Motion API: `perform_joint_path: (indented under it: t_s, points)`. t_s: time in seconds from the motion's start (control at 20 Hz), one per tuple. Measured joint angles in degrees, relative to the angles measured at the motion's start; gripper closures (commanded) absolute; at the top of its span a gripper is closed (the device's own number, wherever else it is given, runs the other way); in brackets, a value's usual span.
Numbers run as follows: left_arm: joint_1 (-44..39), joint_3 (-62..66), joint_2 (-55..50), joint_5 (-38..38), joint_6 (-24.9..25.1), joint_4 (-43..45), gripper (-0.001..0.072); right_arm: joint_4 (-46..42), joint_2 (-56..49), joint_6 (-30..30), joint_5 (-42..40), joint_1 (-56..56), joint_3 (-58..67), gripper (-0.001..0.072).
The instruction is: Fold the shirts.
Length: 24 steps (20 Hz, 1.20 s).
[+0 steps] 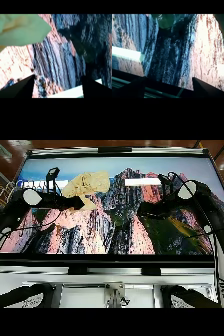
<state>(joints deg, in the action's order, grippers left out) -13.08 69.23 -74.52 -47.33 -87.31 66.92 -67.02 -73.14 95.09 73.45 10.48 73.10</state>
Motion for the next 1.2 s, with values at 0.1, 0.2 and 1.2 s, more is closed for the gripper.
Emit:
perform_joint_path:
  t_s: [0.1, 0.2, 1.2]
  points:
    - [2.4, 1.7, -2.9, 3.1, -1.9, 0.9, -0.0013, 0.0, 0.0, -0.3, -0.7, 0.0, 0.0, 0.0022]
    - [5.1, 5.0, -7.5, 3.1, -2.1, 1.5, -0.0013, 0.0, 0.0, -0.8, -2.0, 0.0, 0.0, 0.0022]
    - [10.9, 22.9, -31.3, -7.6, -3.6, 4.9, 0.0675, 5.0, 0.0, -2.9, -6.8, 0.0, 0.0, 0.0022]
